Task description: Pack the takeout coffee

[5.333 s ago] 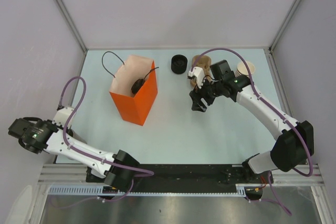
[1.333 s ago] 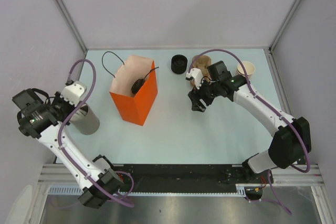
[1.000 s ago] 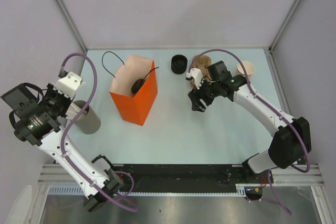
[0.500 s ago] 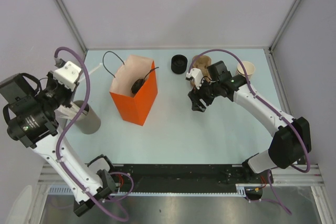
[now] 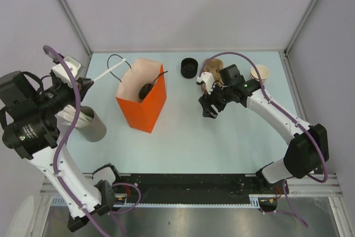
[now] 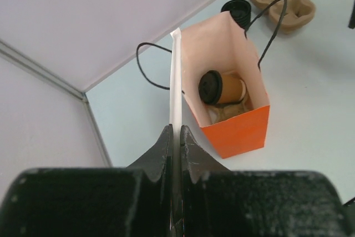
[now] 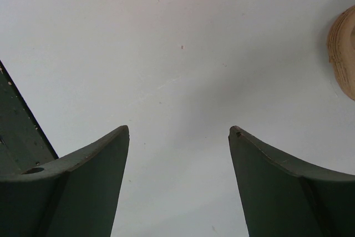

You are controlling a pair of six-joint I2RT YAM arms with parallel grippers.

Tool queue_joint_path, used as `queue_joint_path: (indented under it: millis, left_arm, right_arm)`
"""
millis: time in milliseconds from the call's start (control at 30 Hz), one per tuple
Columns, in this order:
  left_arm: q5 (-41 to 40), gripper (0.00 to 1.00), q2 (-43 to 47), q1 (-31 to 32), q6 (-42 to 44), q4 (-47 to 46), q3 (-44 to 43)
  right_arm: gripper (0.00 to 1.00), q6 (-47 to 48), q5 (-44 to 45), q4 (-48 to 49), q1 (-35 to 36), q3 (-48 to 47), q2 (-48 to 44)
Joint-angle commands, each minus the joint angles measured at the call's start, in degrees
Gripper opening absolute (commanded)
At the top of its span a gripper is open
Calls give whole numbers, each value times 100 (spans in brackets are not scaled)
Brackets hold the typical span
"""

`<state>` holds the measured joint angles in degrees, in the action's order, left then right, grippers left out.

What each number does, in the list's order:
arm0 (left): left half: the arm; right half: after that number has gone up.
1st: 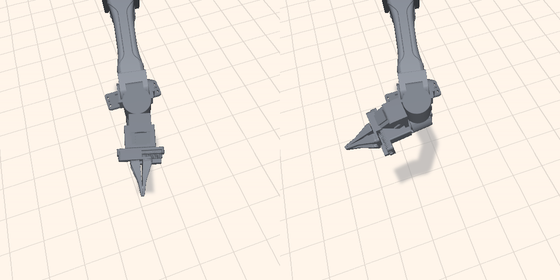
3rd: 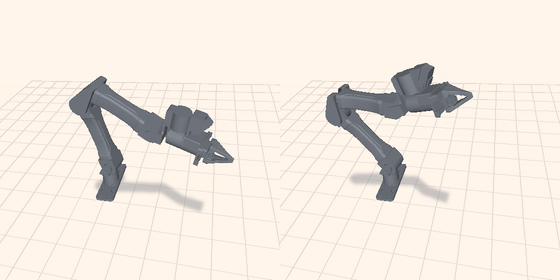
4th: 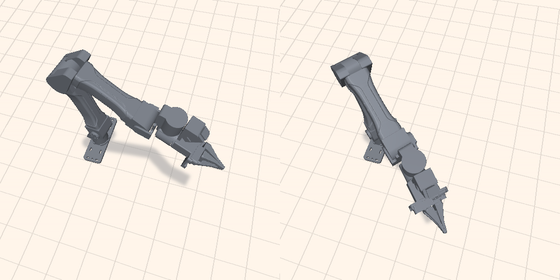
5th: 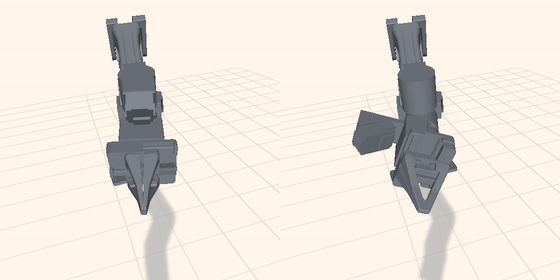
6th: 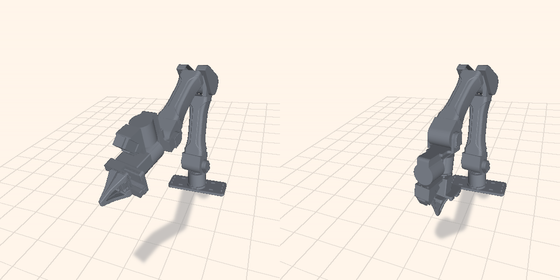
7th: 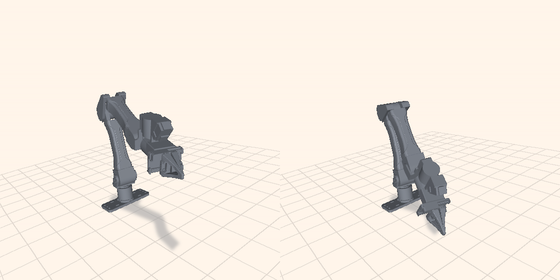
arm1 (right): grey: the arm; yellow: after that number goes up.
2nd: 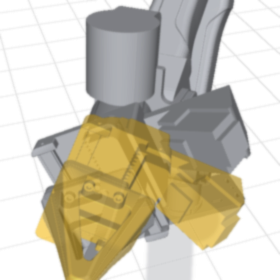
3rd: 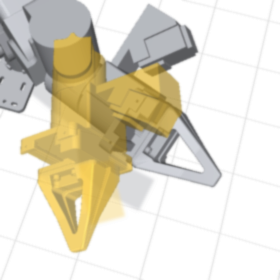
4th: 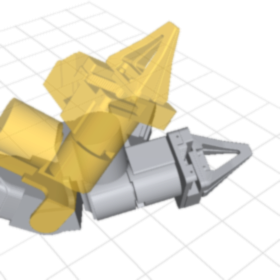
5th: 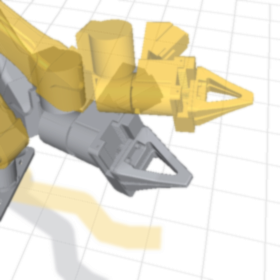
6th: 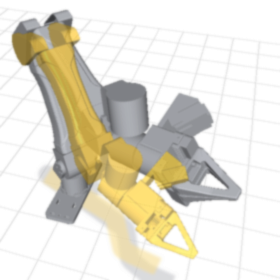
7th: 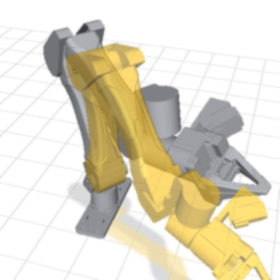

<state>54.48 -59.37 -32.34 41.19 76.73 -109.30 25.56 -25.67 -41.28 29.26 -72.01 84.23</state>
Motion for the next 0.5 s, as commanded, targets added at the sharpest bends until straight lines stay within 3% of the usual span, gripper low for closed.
queue_joint_path:
  millis: [0, 267, 467]
  left_arm:
    - [-268, 0, -74, 701, -611, -289, -58]
    - [-2747, 0, -197, 2931, -1165, -492, 593]
    - [-4252, 0, -408, 4066, -1236, -510, 936]
  right_arm:
    - [77, 54, 27, 120, -8, 3, -99]
    - [77, 72, 27, 111, -8, 3, -91]
    - [77, 81, 27, 102, -8, 3, -82]
